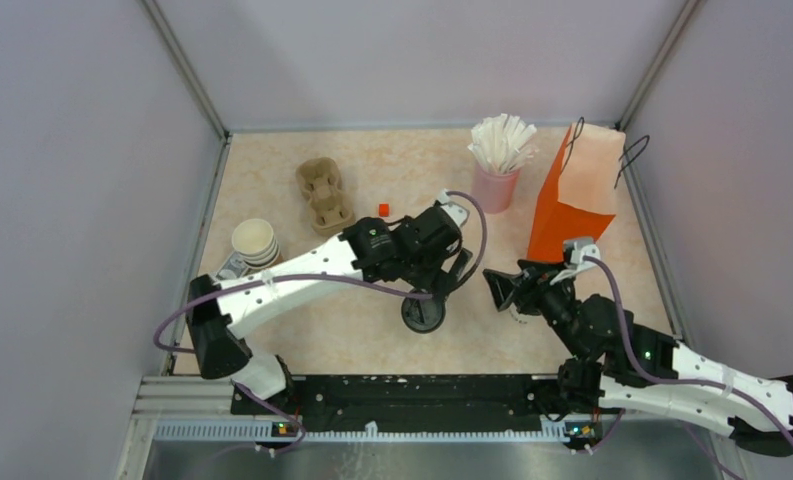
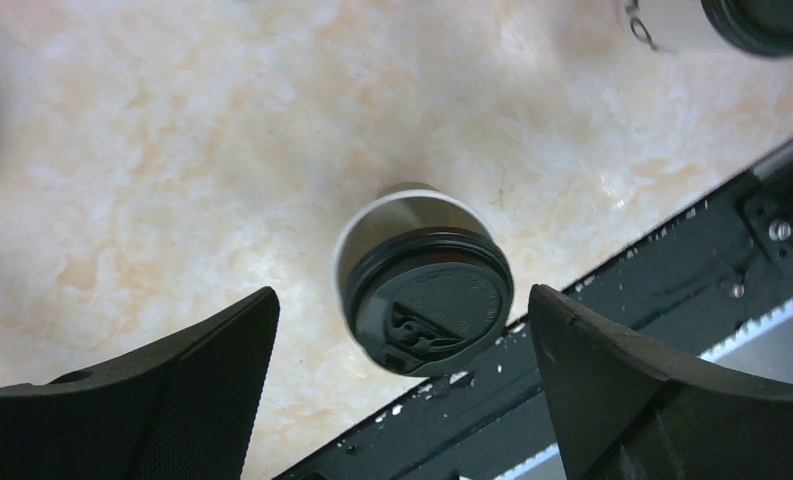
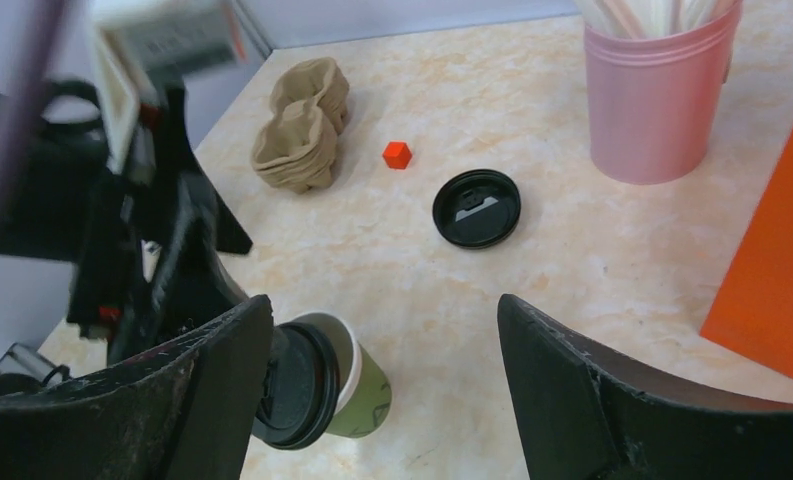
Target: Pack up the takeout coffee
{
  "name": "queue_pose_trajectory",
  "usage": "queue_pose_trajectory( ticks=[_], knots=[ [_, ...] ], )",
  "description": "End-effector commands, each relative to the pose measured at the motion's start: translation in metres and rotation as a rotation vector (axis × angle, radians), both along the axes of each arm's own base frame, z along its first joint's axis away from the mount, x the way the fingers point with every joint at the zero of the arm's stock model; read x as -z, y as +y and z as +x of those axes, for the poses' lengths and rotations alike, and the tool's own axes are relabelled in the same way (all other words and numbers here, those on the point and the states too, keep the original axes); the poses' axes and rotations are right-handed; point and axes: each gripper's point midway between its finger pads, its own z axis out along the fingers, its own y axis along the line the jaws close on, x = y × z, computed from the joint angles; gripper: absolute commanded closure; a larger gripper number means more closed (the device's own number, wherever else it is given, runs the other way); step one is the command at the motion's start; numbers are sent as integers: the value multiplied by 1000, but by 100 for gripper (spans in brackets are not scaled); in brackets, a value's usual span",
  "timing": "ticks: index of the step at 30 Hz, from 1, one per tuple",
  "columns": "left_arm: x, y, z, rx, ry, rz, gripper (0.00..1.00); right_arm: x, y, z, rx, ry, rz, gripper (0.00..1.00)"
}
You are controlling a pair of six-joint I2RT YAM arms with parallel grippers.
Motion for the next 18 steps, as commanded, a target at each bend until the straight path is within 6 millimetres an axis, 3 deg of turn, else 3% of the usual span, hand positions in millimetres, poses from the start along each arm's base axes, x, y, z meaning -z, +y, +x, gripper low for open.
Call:
queue_pose_trajectory(
  ticks=[1,4,6,11,14,18],
  knots=[
    [-56,44,42,-274,-228,-105,1,10,24,-7,-90,38,6,20],
    [-61,85,67,-385,-174,-180,1,25,52,-14,-182,92,-48,24],
    [-57,102,74,-353,-103,-284,1,36,76,-17,-240,137,-100,24],
    [-68,118,58,-224,-206,-466,1,60,122,-22,-350,218,-200,27],
    [-58,125,47,-213,-201,-473,1,73,135,-22,-381,248,-282,26],
    [-44,129,28,-190,-162,-483,1,73,145,-20,-481,269,-288,25]
  ],
)
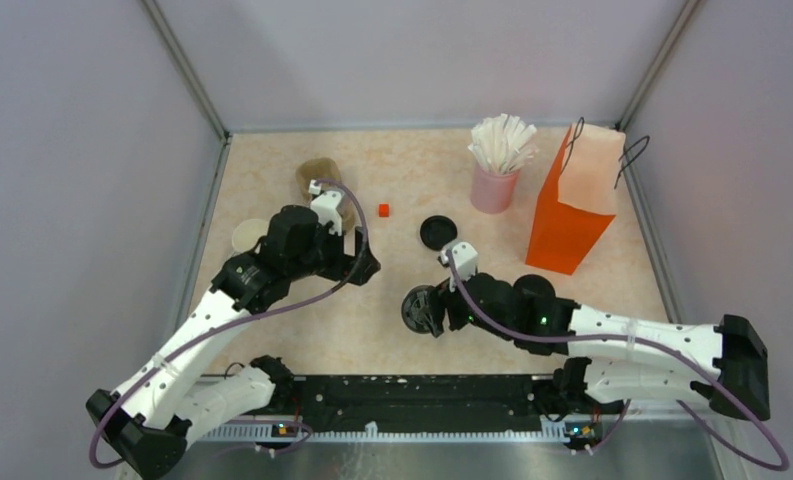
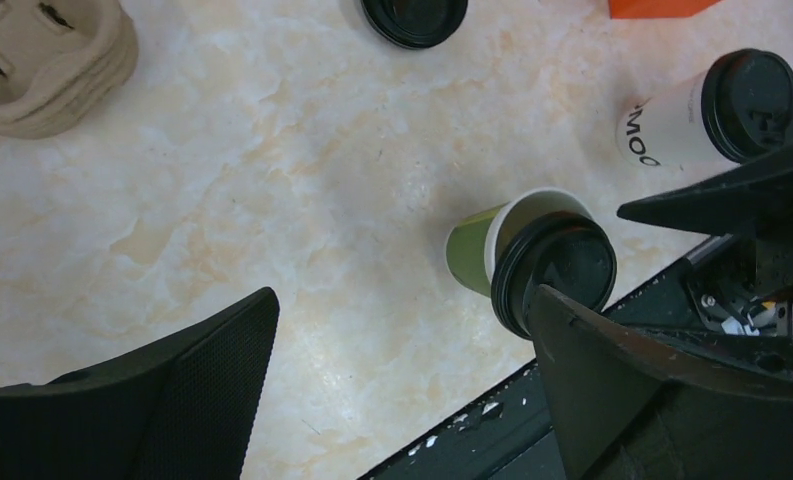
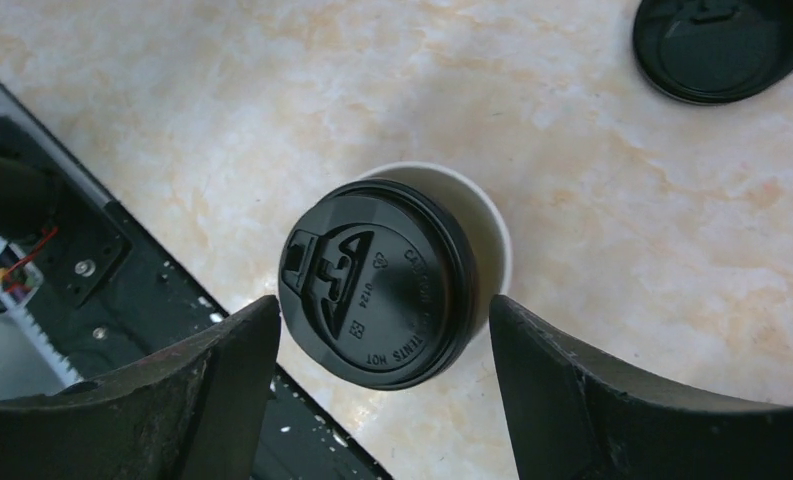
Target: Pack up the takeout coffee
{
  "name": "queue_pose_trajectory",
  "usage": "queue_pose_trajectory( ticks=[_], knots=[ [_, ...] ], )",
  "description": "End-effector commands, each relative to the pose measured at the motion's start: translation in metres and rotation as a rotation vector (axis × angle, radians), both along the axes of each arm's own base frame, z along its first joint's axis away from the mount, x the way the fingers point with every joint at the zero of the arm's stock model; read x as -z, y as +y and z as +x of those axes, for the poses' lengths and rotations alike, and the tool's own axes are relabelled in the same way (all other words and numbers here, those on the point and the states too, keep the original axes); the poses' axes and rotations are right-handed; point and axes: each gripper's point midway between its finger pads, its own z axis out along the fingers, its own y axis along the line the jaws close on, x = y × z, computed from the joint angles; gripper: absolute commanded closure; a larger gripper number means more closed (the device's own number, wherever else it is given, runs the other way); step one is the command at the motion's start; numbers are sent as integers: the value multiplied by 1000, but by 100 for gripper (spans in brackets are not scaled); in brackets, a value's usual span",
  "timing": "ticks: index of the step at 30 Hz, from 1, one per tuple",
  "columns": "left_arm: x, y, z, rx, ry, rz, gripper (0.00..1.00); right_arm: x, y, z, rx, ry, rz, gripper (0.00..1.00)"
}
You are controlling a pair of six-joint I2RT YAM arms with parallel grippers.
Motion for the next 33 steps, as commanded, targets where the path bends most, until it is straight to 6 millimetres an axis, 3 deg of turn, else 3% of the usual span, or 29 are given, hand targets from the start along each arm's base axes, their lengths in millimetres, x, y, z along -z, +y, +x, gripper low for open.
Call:
queue_pose_trajectory(
  ticks=[1,5,11,17,26,33],
  knots=[
    [-2,-10,-15,97,-42,-83,2,-34,24,2,-144,34,116,26],
    [8,-18,-43,193,-21,-174,6,-31,27,6,-228,88,113,28],
    [42,-29,-80,343,72,-242,15,-21,18,18,-217,107,51,21],
    [45,-40,-88,373,149,-312,26,-17,15,30,-266,151,84,24],
    [81,-54,-105,410,308,-426,32,-4,16,34,-323,189,35,24],
    [90,-62,-106,418,337,-467,39,6,18,35,-343,224,34,27]
  ],
)
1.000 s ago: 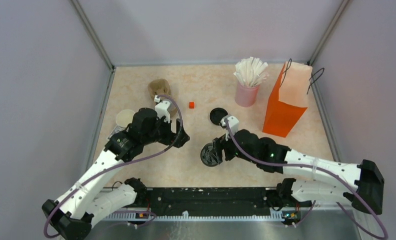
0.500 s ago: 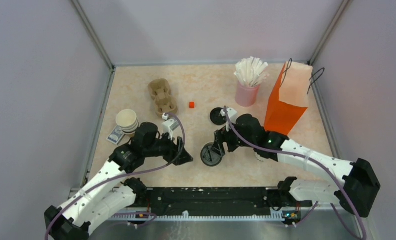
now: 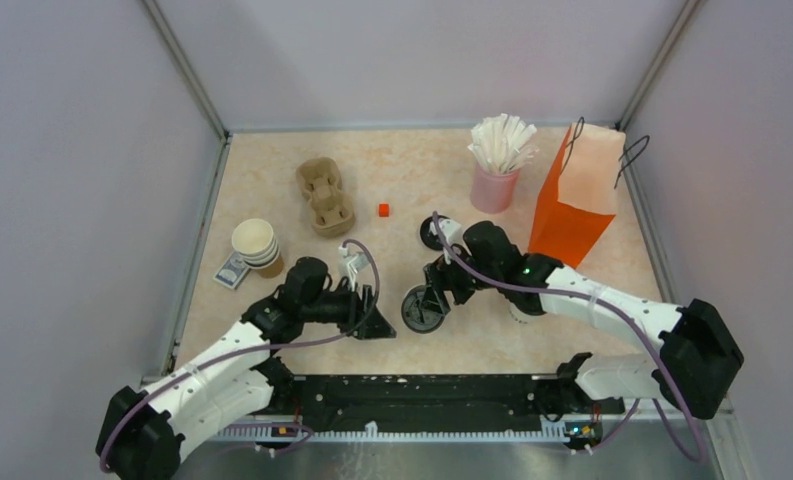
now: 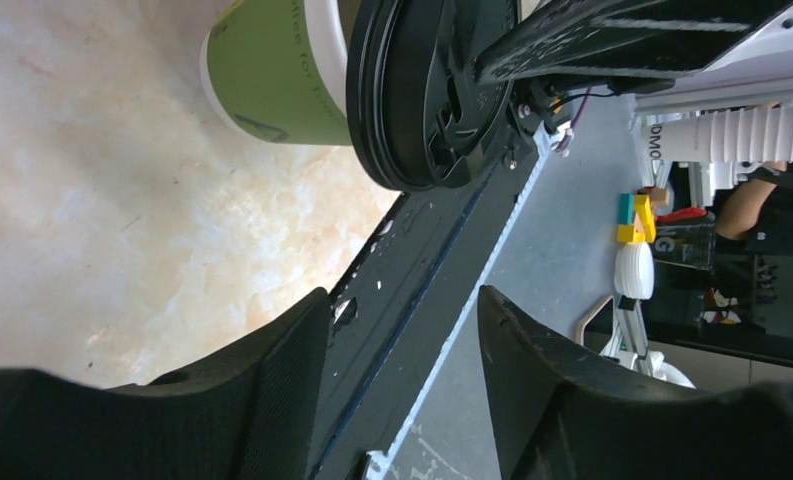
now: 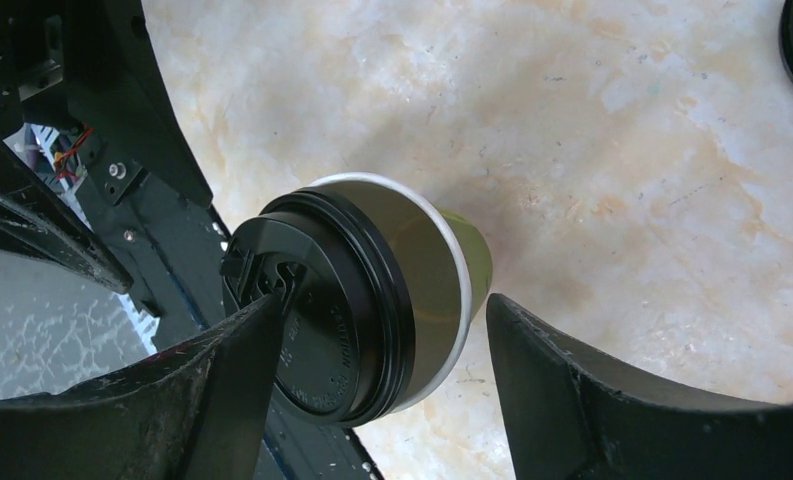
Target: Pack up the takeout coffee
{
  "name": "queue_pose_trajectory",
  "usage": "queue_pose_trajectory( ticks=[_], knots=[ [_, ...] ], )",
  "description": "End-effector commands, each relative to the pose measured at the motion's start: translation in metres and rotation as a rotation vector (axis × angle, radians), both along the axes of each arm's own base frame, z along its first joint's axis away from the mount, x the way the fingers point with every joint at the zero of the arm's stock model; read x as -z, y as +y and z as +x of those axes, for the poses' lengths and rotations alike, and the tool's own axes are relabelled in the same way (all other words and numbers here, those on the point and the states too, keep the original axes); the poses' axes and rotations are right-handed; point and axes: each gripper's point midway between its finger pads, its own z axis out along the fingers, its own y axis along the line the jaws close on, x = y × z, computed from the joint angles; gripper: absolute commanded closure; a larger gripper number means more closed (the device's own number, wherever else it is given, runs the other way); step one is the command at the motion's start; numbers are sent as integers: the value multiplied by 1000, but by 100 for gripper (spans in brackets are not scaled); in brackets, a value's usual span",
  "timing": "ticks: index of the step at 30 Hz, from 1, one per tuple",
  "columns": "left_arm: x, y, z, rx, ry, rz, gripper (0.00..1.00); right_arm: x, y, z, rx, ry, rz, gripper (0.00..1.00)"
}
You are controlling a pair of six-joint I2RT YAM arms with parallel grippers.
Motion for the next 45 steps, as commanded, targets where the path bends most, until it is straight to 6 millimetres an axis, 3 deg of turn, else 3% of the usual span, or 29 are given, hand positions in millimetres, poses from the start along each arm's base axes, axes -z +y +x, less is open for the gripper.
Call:
queue_pose_trajectory(
  ticks=[1,9,21,32,40,45],
  knots=[
    [-14,-15,4,27,-36,-108,42,-20,10,8,-32,-35,56,28],
    [-14,-26,7,39,-33,-150,52,-18,5,10,-14,-39,68,35],
    [-11,-43,12,51,-57,-155,52,-15,1,15,16,-42,76,47],
    [-13,-45,33,18,-123,-75,54,-12,-1,18,44,-40,78,55],
    [-21,-34,44,-64,-167,-13,32,-7,-2,19,64,-27,80,57],
    [-20,-24,56,-139,-196,50,26,-2,-4,20,77,-22,69,61]
  ],
)
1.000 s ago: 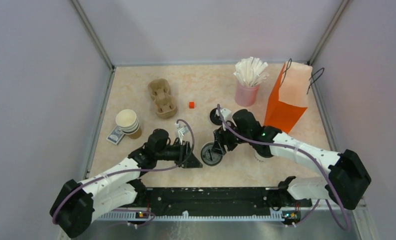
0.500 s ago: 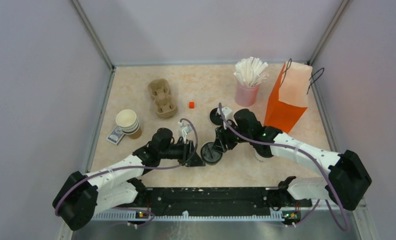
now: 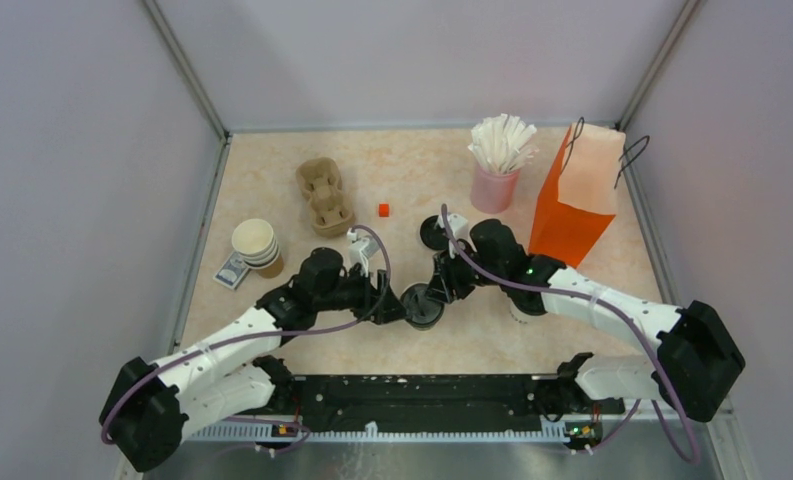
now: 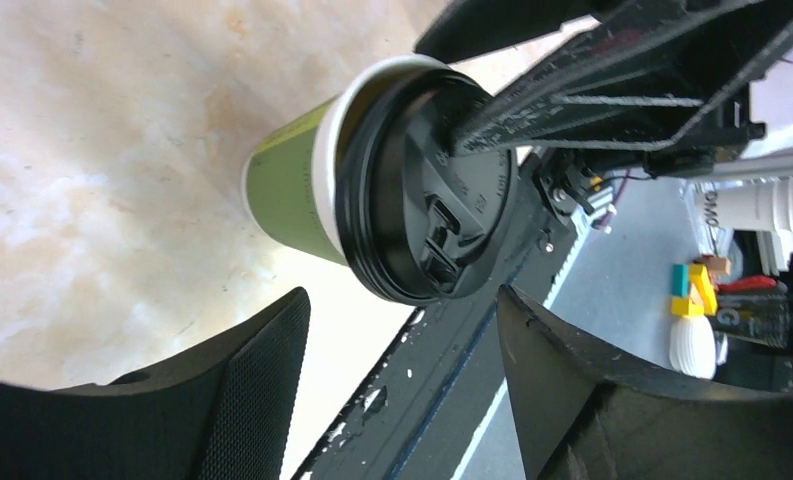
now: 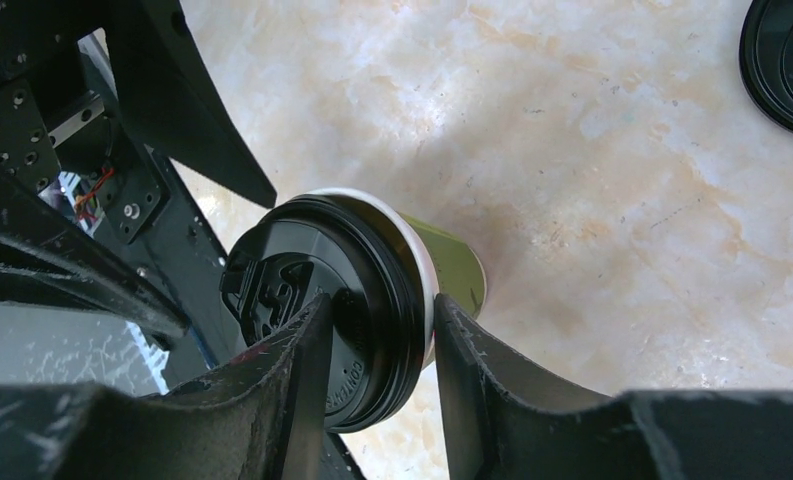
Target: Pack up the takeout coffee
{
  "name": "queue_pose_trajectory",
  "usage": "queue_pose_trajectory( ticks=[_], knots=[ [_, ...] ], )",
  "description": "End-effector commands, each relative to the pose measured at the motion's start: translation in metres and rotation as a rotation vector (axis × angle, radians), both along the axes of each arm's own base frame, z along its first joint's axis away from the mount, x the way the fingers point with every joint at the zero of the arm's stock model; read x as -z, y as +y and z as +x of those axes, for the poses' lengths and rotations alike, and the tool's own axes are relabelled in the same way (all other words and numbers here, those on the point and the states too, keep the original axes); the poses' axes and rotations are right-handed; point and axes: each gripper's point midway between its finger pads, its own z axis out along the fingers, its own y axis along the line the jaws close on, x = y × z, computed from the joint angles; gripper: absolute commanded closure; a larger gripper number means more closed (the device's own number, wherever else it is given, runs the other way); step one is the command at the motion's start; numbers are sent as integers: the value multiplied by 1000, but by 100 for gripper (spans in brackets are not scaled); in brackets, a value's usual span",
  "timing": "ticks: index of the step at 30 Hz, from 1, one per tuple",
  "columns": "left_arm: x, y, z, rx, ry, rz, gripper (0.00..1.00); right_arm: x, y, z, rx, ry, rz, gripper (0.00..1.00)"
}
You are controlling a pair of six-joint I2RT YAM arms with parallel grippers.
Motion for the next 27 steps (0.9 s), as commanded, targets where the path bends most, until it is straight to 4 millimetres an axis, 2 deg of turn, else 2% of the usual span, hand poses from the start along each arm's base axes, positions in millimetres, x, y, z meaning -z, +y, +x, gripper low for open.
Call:
queue_pose_trajectory(
  ticks=[1,4,7,12,20,27],
  knots=[
    [-12,7,19,-81,-75,52,25,-1,-4,6,29,-23,8,61],
    [-14,7,26,-86,-101,73,23,-2,-5,8,48,-20,10,56],
    [-20,4,33,-78,-119,81,22,-11,-6,11,76,-31,28,52],
    [-28,-2,43,-50,-148,93,24,-20,-9,12,101,-39,36,51],
    [-15,1,53,-45,-148,164,34,-13,-12,11,108,-37,28,54],
    [2,7,60,-62,-155,234,36,-5,-10,14,107,-41,19,56]
  ],
)
